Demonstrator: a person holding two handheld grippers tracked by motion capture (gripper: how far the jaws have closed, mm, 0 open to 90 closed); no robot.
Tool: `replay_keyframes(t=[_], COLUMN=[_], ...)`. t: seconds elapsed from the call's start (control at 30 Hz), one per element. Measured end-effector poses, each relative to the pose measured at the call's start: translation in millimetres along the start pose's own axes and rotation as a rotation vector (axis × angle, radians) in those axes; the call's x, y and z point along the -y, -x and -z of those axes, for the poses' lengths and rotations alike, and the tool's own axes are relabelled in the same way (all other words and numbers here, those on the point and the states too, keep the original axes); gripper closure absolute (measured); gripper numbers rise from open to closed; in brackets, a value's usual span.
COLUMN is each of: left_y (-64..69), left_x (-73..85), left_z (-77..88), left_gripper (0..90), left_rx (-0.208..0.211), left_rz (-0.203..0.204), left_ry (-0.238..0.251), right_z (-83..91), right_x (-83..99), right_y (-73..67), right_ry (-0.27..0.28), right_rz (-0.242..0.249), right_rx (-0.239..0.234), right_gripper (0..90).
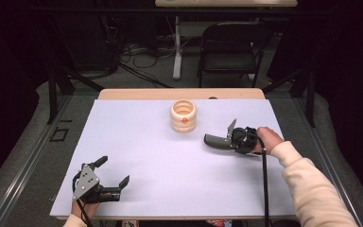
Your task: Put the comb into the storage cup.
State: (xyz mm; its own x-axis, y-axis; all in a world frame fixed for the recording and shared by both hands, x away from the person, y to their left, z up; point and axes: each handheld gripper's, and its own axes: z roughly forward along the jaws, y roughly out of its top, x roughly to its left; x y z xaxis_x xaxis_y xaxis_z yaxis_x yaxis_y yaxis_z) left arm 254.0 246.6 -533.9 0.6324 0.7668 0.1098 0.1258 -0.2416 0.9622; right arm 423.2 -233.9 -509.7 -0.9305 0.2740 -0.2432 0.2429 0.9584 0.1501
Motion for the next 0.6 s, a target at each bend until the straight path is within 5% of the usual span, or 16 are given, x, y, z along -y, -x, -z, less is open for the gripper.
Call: replay_keyframes(t=[0.6], left_y=[-0.3], left_x=[0.0], left_z=[-0.2], left_gripper=[0.2], left_rx=[0.001], left_rz=[0.000], left_ry=[0.003], right_z=[18.7], right_x=[2.5], right_y=[-5.6], right_ry=[0.129], right_rz=[-0.074], right_rx=[0.012], right_gripper=[72.6])
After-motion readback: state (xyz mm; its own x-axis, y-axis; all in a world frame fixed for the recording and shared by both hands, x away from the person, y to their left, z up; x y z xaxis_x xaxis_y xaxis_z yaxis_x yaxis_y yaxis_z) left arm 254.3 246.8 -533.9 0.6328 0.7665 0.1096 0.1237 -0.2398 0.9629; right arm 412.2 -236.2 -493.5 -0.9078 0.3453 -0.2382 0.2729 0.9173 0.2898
